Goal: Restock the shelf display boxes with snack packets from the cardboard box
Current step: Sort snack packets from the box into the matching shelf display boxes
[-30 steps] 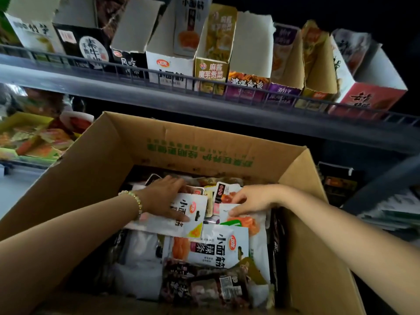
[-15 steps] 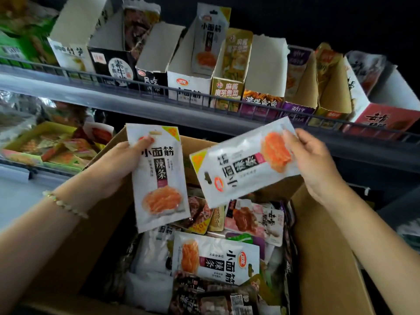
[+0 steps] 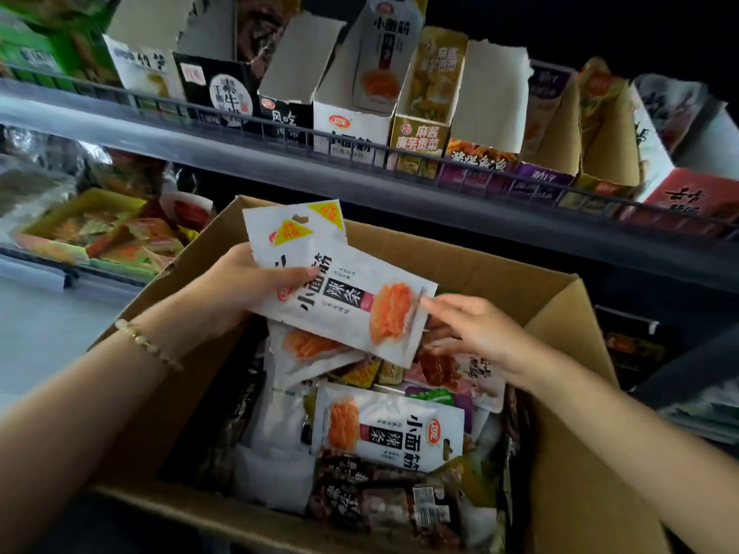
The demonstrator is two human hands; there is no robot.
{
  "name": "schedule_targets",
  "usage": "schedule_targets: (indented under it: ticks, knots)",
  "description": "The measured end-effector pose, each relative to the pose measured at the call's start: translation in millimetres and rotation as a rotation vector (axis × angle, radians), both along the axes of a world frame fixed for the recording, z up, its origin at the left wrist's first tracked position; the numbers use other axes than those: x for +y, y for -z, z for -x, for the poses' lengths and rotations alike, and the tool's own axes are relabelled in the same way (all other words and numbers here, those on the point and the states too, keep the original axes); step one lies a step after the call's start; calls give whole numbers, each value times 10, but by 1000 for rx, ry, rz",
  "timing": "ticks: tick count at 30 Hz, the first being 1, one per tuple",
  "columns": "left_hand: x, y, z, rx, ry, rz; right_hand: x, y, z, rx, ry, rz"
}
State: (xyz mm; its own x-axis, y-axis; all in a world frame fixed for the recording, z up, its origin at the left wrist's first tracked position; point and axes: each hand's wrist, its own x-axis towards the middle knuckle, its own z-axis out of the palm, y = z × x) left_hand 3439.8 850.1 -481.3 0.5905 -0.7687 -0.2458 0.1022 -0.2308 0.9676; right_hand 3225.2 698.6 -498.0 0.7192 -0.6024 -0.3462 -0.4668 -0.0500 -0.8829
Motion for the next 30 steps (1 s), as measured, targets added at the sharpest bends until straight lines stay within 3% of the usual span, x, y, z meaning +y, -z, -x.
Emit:
schedule_targets:
  ticks: [4,9,12,14,18,20,26,30]
  knots:
    - [15,86,-139,-166,24,-131,-124,100,297,392,-497,122]
    - [-30,225,-166,-163,91,-173,-106,326,331,501,-612,224]
    - [-51,275,-197,-120,110,-182,-79,396,306,647,-751,387]
    - [-56,284,-216,-132,126,-187,-108,343,290,557,-692,489]
    - [-34,226,-212,-210,110,-114,-235,-38,204,-70,-280,465]
    - [-52,163,-151,-242,87,-50,-227,-311,136,-268,-227,355]
    - [-201,19,263,-278,180,60,-142,-380,-266,-293,-282,510]
    - [-234,67,298,-287,112,63,-96,-182,-419,-282,-223,624]
